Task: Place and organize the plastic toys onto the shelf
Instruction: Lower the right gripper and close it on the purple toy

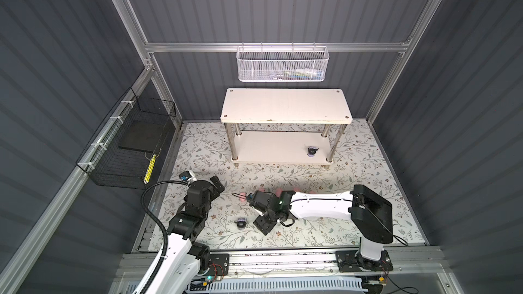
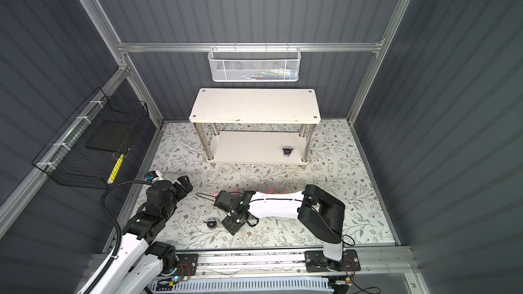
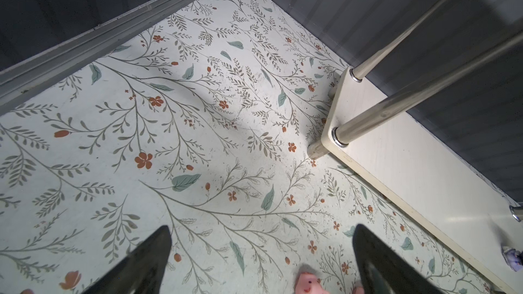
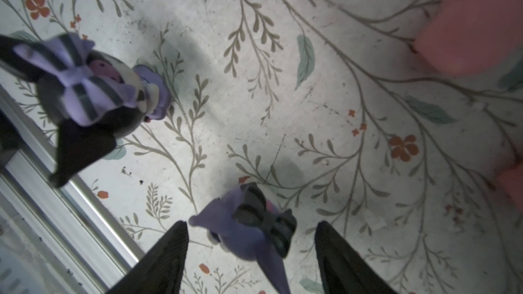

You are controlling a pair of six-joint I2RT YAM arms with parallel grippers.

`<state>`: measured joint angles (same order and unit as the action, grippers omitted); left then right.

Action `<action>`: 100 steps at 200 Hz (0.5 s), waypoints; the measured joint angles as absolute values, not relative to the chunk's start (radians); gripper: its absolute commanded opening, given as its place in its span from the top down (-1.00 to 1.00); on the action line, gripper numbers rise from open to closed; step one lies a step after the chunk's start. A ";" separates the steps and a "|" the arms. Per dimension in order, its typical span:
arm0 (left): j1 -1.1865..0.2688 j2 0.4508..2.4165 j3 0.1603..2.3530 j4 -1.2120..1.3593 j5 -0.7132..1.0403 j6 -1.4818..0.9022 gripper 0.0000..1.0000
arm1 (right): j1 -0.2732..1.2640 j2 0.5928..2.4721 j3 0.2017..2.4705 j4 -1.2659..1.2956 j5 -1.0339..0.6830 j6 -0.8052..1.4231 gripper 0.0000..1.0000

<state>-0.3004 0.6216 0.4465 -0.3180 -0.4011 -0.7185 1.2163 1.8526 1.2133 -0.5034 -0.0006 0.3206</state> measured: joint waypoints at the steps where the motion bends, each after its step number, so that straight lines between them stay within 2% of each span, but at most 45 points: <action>1: -0.300 0.621 0.447 -0.318 -0.401 -0.719 -0.99 | 1.216 1.854 1.214 -0.503 0.000 0.320 -0.41; 50: -0.300 0.621 0.447 -0.318 -0.402 -0.719 -1.00 | 1.215 1.882 1.221 -0.502 0.019 0.305 -0.26; 82: -0.300 0.621 0.445 -0.317 -0.404 -0.719 -0.99 | 1.214 1.887 1.225 -0.498 0.028 0.305 -0.04; 100: -0.300 0.618 0.439 -0.318 -0.406 -0.719 -0.99 | 1.214 1.887 1.225 -0.497 0.031 0.303 0.02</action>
